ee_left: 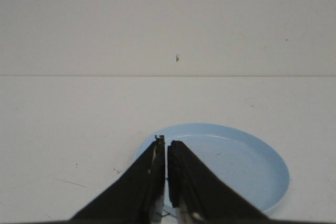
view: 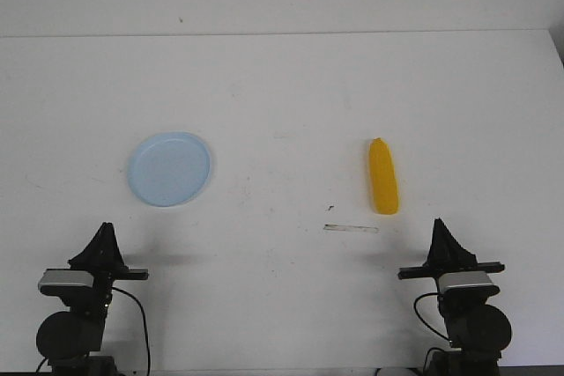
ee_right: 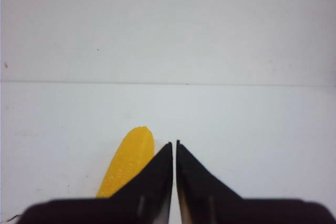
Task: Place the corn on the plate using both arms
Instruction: 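Raise the left gripper from rest toward the light blue plate, then lower the left gripper and grip the rim of the blue plate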
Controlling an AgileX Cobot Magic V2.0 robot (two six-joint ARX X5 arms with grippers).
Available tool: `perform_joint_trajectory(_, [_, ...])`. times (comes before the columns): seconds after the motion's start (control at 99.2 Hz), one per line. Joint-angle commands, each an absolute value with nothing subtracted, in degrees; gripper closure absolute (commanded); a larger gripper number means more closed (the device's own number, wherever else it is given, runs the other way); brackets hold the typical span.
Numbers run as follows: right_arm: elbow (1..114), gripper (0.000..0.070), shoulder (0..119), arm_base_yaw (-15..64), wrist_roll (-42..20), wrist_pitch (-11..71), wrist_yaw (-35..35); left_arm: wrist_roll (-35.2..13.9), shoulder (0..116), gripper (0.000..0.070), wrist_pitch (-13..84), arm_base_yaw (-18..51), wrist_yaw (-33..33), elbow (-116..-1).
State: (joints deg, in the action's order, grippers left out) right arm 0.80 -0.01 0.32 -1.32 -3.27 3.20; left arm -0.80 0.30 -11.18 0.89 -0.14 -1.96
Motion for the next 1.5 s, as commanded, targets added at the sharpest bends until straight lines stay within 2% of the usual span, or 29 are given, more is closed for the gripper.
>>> perform_joint_trajectory(0.0, [0.73, 0.0693, 0.08, 0.36, -1.45, -3.90, 3.05, -0.69, 0.19, 0.0698, -12.05, 0.78, -0.23, -0.78])
perform_joint_trajectory(0.131, [0.73, 0.0693, 0.08, 0.36, -1.45, -3.90, 3.05, -1.56, 0.19, 0.0699, -12.49, 0.78, -0.23, -0.78])
perform_joint_trajectory(0.262, [0.73, 0.0693, 0.08, 0.36, -1.45, -3.90, 3.05, -12.71, 0.21, 0.0699, -12.78, 0.78, -0.27, -1.69])
perform_joint_trajectory(0.303, [0.73, 0.0693, 0.08, 0.36, -1.45, -3.90, 3.03, -14.46, 0.27, 0.0699, -12.34, 0.78, -0.27, -2.50])
perform_joint_trajectory(0.504, [0.73, 0.0693, 0.08, 0.36, -1.45, -3.90, 3.03, -14.26, 2.35, 0.0699, -8.62, 0.78, -2.09, -10.31])
perform_joint_trajectory(0.595, [0.73, 0.0693, 0.08, 0.36, -1.45, -3.90, 3.03, -11.55, 5.48, 0.0699, -8.36, 0.78, -2.09, -14.87])
perform_joint_trajectory(0.837, [0.73, 0.0693, 0.08, 0.36, -1.45, -3.90, 3.03, 6.74, 20.45, 0.0699, -8.80, 0.78, -1.69, -28.67])
perform_joint_trajectory(0.898, [0.73, 0.0693, 0.08, 0.36, -1.45, -3.88, 3.03, 8.38, 24.80, 0.0699, -9.21, 0.78, -1.69, -31.79])
perform_joint_trajectory(1.019, [0.73, 0.0693, 0.08, 0.36, -1.45, -3.88, 3.03, 8.21, 33.91, 0.0699, -8.51, 0.78, -1.69, -37.34])
perform_joint_trajectory(1.089, [0.73, 0.0693, 0.08, 0.36, -1.45, -3.90, 3.03, 6.79, 39.24, 0.0699, -6.20, 0.80, -1.69, -40.36])
perform_joint_trajectory(1.23, [0.73, 0.0693, 0.08, 0.36, -1.45, -3.88, 3.03, -2.50, 49.08, 0.0699, 0.73, 0.75, -1.74, -45.45])
perform_joint_trajectory(1.311, [0.73, 0.0693, 0.08, 0.36, -1.45, -3.88, 3.03, -5.96, 54.87, 0.0699, 5.10, 0.27, -1.72, -48.40])
perform_joint_trajectory(1.493, [0.73, 0.0693, 0.08, 0.36, -1.45, -3.90, 3.03, -14.50, 69.04, 0.0698, 22.57, -3.68, -0.62, -59.40])
